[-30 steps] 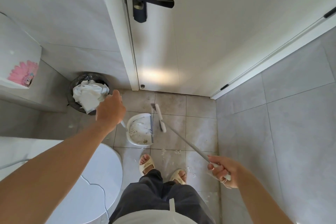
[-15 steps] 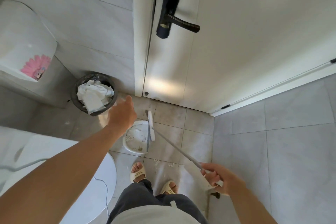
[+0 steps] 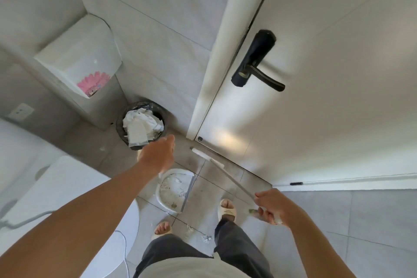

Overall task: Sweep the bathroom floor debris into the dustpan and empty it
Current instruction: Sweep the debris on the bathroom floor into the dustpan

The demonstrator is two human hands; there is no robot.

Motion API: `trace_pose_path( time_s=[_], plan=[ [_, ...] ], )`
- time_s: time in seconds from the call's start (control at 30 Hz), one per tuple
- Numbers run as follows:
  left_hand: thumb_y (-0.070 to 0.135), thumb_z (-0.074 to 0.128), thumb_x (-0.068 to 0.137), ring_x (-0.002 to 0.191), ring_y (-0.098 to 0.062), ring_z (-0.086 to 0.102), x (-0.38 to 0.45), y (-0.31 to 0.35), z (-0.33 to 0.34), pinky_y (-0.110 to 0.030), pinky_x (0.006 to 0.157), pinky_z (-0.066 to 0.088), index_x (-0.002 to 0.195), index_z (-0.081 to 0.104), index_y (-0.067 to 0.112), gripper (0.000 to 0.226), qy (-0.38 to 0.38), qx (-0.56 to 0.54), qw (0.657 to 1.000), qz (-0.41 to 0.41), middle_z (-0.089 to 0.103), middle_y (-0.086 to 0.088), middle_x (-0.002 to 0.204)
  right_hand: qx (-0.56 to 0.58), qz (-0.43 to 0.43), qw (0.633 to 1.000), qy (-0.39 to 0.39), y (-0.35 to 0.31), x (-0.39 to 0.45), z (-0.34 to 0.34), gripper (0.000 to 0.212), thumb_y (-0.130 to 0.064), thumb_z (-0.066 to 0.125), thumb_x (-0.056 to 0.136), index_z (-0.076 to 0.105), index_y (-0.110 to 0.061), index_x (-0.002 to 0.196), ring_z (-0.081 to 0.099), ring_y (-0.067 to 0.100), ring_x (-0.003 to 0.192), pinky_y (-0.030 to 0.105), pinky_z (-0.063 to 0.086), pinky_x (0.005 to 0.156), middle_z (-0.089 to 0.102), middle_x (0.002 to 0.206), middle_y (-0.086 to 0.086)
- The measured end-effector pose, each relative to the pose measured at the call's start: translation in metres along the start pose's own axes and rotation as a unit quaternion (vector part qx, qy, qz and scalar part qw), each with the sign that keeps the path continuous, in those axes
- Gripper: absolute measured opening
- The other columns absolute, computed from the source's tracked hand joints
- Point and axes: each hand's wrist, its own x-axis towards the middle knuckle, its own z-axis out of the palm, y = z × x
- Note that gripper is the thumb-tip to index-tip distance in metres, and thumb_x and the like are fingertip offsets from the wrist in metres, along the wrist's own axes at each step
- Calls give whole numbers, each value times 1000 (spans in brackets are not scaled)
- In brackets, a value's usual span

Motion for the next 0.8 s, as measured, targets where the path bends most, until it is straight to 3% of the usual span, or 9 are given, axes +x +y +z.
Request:
trace_pose_path(
  time_s=[0.17,0.23,0.4,0.53,0.7,0.8],
  plan=[
    [24,36,99,69,-22,55,3,-6,-3,-37,65,48,90,39,25,9,2,-1,1000,-26,51,4,79,-110,-89,989,-42,-47,37,-19,13,-15,59,96,63,-4,100,47,8,48,16,42,41,63,77,12],
    [29,33,100,70,-20,55,1,-4,-5,-34,63,45,91,39,24,12,0,11,999,-47,51,5,79,-173,-126,974,-70,-71,56,-33,13,-14,58,93,64,-3,97,46,10,42,19,39,38,59,67,9],
    [29,30,104,73,-14,51,-32,26,-7,-30,66,38,88,42,22,21,-63,-36,985,-159,52,4,84,-321,-156,927,-116,-121,71,-52,24,-18,53,96,64,1,90,37,13,34,21,31,35,47,50,4],
    [29,31,104,72,-17,52,-84,64,0,-32,69,38,86,41,23,22,-16,-74,961,-266,51,5,82,-359,-177,904,-152,-150,82,-61,19,-14,62,94,64,4,99,39,11,34,18,32,34,52,52,6],
    [35,35,102,78,-23,58,-165,91,27,-37,71,47,88,47,26,20,67,-128,901,-408,59,6,92,-440,-225,849,-188,-157,78,-55,23,-17,58,93,63,0,79,40,14,37,22,36,45,51,59,12],
    [33,39,101,71,-25,59,-216,109,44,-34,62,45,88,52,20,22,135,-178,839,-496,59,4,85,-416,-216,858,-209,-150,71,-35,14,-12,60,90,60,-3,80,40,12,37,21,34,43,50,65,14]
  ],
)
